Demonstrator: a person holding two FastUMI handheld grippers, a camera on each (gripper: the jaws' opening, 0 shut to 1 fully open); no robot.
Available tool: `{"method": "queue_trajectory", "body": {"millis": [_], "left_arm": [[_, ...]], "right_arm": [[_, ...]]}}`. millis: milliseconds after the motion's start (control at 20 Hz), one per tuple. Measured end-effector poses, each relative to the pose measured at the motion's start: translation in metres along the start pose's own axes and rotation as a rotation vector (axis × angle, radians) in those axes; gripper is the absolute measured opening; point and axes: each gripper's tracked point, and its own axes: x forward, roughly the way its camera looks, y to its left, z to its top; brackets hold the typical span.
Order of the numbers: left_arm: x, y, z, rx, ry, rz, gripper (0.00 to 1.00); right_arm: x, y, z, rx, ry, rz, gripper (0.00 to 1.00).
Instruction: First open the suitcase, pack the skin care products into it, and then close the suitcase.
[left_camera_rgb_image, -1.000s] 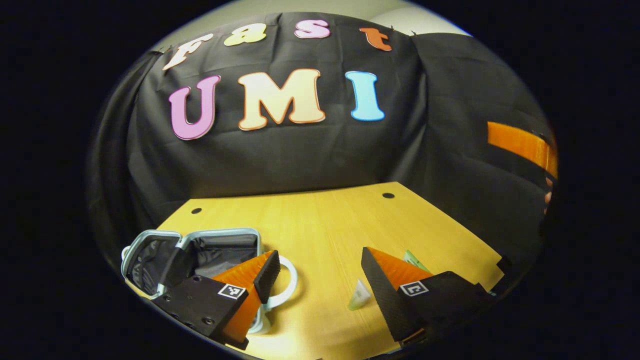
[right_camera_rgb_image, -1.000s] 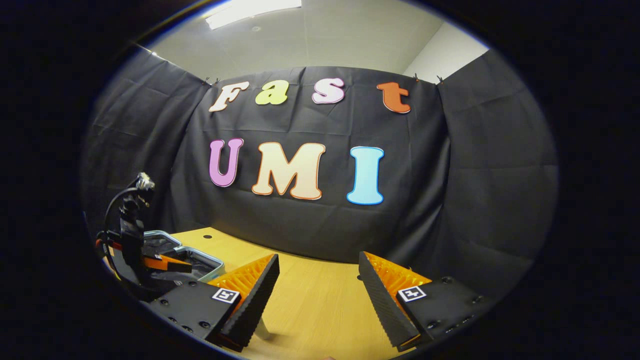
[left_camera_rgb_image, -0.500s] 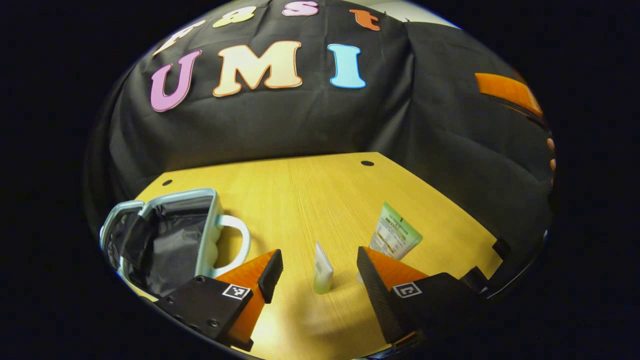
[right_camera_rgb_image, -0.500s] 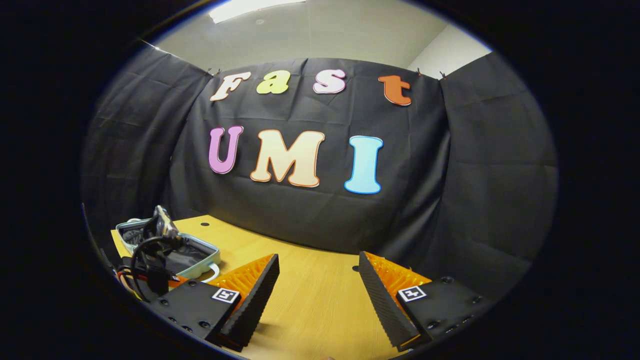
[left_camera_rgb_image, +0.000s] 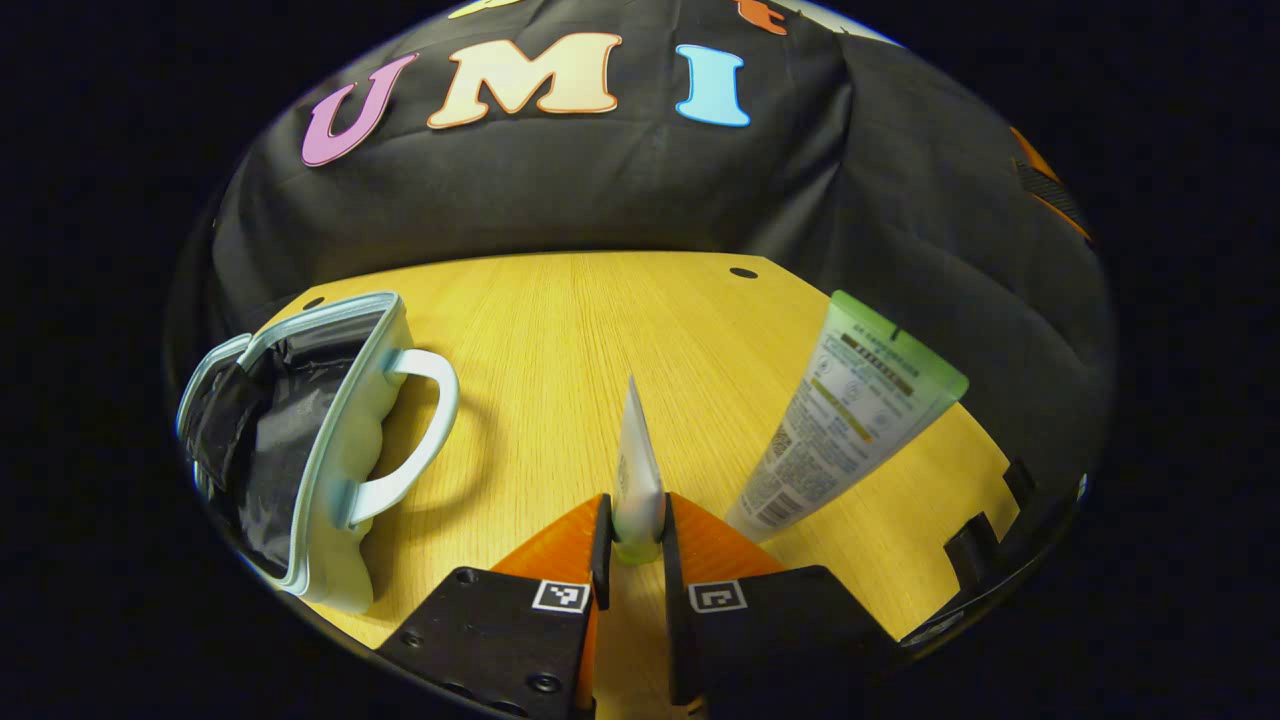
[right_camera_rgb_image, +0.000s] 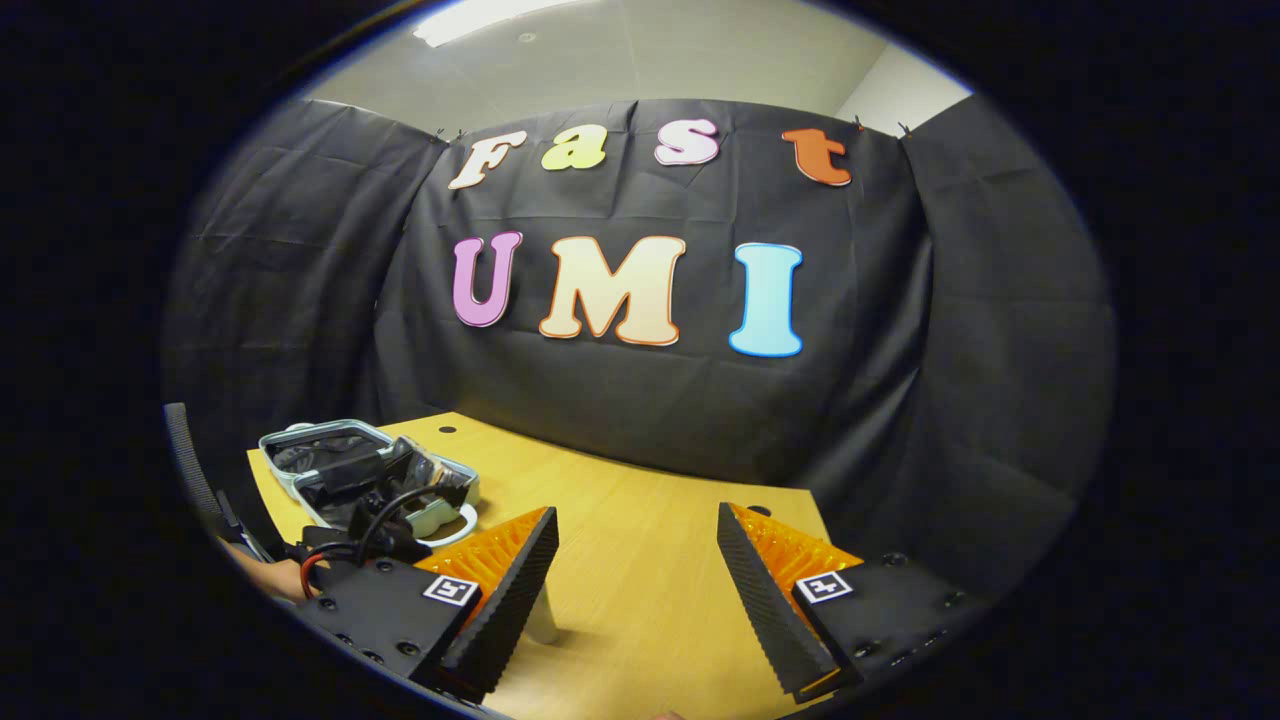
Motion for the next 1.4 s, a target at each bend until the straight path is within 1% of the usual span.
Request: {"method": "queue_trajectory", "body": {"millis": [100,150,250,450,600,850,1000,1150,1250,1300,1400], "left_arm": [[-0.002,0.004,0.002,-0.011,0.018,0.001,0.17],[-0.007,0.008,0.006,-0.003,0.018,0.011,0.16],[-0.019,0.013,0.017,0.014,0.012,0.028,0.16],[-0.054,0.020,0.037,0.005,-0.007,0.044,0.16],[-0.083,0.033,0.054,0.010,-0.026,0.074,0.16],[-0.129,0.059,0.071,0.002,-0.052,0.148,0.15],[-0.153,0.075,0.068,-0.025,-0.052,0.197,0.16],[-0.171,0.093,0.060,-0.063,-0.042,0.253,0.15],[-0.180,0.102,0.053,-0.091,-0.035,0.275,0.16],[-0.182,0.107,0.051,-0.101,-0.031,0.287,0.16],[-0.186,0.116,0.044,-0.117,-0.013,0.311,0.16]], "right_arm": [[0.004,0.008,-0.018,0.000,0.028,0.017,0.99],[0.006,0.016,-0.026,0.006,0.038,0.040,0.99],[0.010,0.031,-0.045,0.020,0.070,0.081,0.99],[0.018,0.062,-0.076,0.028,0.117,0.151,0.99],[0.029,0.080,-0.097,0.008,0.145,0.185,0.99],[0.052,0.093,-0.154,0.023,0.244,0.189,0.99],[0.064,0.098,-0.183,0.056,0.313,0.183,0.99],[0.072,0.103,-0.200,0.075,0.352,0.198,1.00],[0.075,0.103,-0.210,0.080,0.385,0.200,0.89],[0.076,0.101,-0.214,0.077,0.396,0.184,0.78],[0.077,0.099,-0.212,0.091,0.402,0.184,0.43]]}}
